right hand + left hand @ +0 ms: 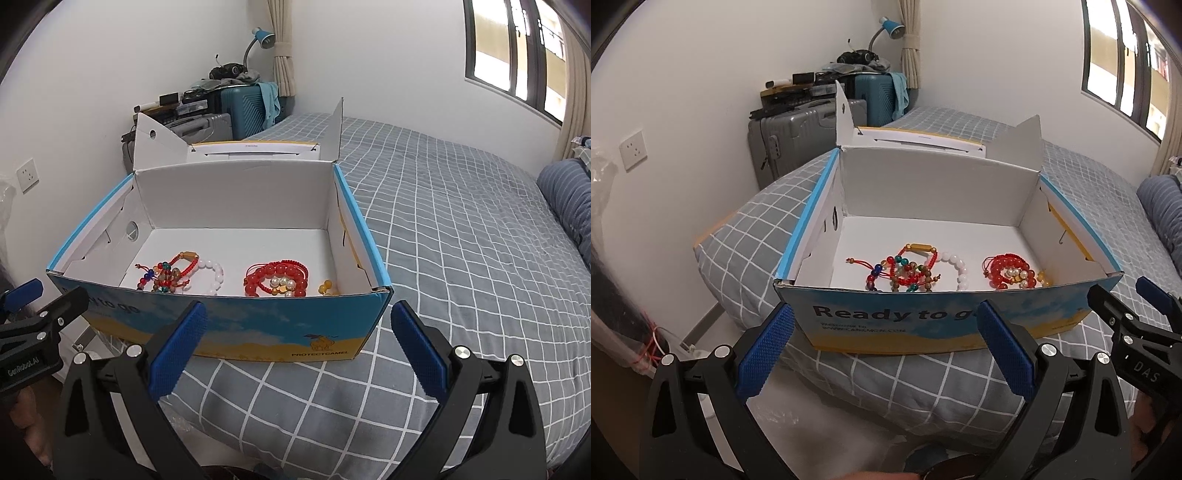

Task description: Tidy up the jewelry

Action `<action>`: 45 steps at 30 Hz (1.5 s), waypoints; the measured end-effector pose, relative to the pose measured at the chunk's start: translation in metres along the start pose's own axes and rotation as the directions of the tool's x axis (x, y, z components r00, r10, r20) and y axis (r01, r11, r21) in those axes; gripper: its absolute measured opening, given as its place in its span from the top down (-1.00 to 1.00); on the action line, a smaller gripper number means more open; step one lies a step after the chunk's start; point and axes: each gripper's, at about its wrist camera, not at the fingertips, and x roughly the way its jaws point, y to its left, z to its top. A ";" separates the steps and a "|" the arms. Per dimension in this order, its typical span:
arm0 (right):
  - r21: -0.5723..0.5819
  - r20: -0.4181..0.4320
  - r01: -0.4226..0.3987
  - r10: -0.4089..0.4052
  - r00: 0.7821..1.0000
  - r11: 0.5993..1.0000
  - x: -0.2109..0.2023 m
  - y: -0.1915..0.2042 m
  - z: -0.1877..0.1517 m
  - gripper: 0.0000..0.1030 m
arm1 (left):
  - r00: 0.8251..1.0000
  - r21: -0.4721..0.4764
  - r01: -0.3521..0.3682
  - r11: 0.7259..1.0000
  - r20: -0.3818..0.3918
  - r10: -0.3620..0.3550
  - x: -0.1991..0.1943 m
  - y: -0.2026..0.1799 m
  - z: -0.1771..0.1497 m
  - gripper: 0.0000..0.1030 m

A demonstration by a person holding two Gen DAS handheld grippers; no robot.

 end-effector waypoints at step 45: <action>0.004 -0.007 0.000 0.000 1.000 1.000 0.001 -0.004 -0.001 -0.86 | 1.000 0.010 -0.017 1.000 -0.008 0.017 0.002 -0.007 0.002 -0.89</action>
